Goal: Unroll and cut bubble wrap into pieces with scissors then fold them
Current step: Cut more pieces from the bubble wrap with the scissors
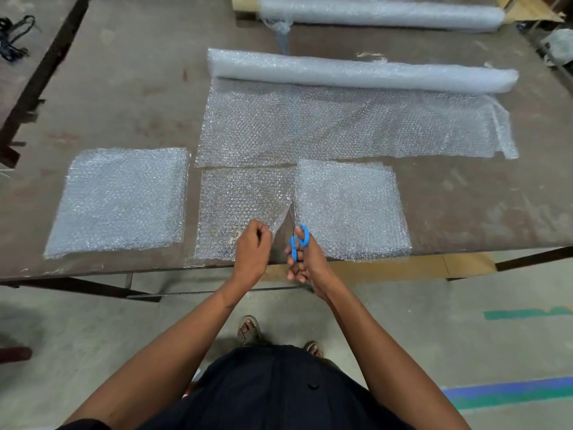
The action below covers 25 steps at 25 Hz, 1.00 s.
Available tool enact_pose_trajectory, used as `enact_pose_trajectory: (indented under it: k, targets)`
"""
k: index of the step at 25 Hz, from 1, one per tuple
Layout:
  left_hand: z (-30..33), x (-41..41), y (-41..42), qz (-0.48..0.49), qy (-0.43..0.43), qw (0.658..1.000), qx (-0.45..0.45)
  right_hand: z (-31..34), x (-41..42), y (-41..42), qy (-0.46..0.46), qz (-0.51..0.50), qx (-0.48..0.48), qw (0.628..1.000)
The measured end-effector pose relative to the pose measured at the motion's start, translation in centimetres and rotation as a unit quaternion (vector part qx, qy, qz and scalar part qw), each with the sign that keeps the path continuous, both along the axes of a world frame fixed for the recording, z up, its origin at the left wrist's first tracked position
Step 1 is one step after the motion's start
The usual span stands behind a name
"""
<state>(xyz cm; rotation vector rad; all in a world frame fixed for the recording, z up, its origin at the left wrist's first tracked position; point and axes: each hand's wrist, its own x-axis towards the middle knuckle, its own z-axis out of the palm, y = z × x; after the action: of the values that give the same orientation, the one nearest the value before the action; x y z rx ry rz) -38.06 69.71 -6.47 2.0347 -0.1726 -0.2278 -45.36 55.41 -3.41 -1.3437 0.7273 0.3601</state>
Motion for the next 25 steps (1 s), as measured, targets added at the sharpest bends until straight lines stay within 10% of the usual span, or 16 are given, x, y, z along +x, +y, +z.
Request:
enact_pose_trajectory:
  k: [25]
  targets:
    - [0.4, -0.4, 0.6, 0.009, 0.010, 0.999, -0.048, 0.1, 4.6, -1.9, 0.002, -0.028, 0.003, 1.000]
